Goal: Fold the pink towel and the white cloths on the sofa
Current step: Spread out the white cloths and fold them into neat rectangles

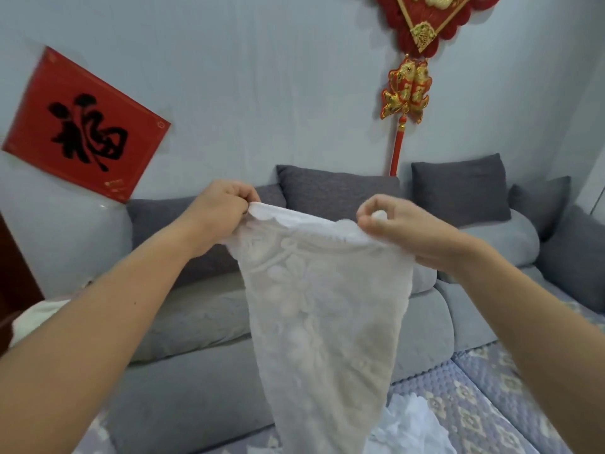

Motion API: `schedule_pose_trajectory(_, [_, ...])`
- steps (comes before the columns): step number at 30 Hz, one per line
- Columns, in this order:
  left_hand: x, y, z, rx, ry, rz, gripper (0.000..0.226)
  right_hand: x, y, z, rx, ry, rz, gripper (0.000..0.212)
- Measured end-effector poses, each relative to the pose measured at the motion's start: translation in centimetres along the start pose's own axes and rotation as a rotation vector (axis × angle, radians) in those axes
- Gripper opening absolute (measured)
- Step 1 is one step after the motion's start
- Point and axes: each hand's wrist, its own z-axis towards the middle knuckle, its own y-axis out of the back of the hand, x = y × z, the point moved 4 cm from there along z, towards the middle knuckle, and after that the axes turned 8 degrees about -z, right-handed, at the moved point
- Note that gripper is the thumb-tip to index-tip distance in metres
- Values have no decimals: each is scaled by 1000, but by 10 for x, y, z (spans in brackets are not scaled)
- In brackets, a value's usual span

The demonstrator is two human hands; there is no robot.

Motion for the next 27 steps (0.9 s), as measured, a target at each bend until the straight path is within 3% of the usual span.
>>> schedule_pose_trajectory(2, [-3, 0, -3, 52, -19, 43, 27, -10, -3, -11, 334, -31, 25, 22])
schedule_pose_trajectory(3, [-6, 0, -6, 90, -60, 112, 20, -15, -3, -15, 419, -37, 6, 23])
schedule_pose_trajectory(4, [-8, -1, -10, 148, -95, 168, 15, -19, -1, -15, 401, -38, -46, 20])
schedule_pose_trajectory(6, [-10, -3, -20, 327, -101, 229, 8, -23, 8, -10, 184, -27, -33, 19])
schedule_pose_trajectory(9, [-8, -1, -28, 489, -92, 285, 21, -30, 18, -6, -21, -41, 238, 28])
schedule_pose_trajectory(15, [8, 24, -22, 562, 125, -66, 24, -28, 17, -12, 93, 62, 400, 33])
schedule_pose_trajectory(18, [16, 33, -19, 569, 164, 65, 21, -21, 10, -18, 236, 106, 316, 22])
schedule_pose_trajectory(20, [23, 42, -8, 381, 87, 249, 5, -18, 6, -25, 340, 115, 222, 25])
schedule_pose_trajectory(23, [39, 72, 14, -193, -92, 412, 8, -15, -3, -40, 545, 101, 160, 32])
schedule_pose_trajectory(25, [60, 99, 18, -507, -26, 412, 18, -21, -8, -50, 661, 88, 151, 32])
schedule_pose_trajectory(27, [81, 116, 19, -614, 98, 379, 23, -36, -15, -57, 710, 29, 153, 30])
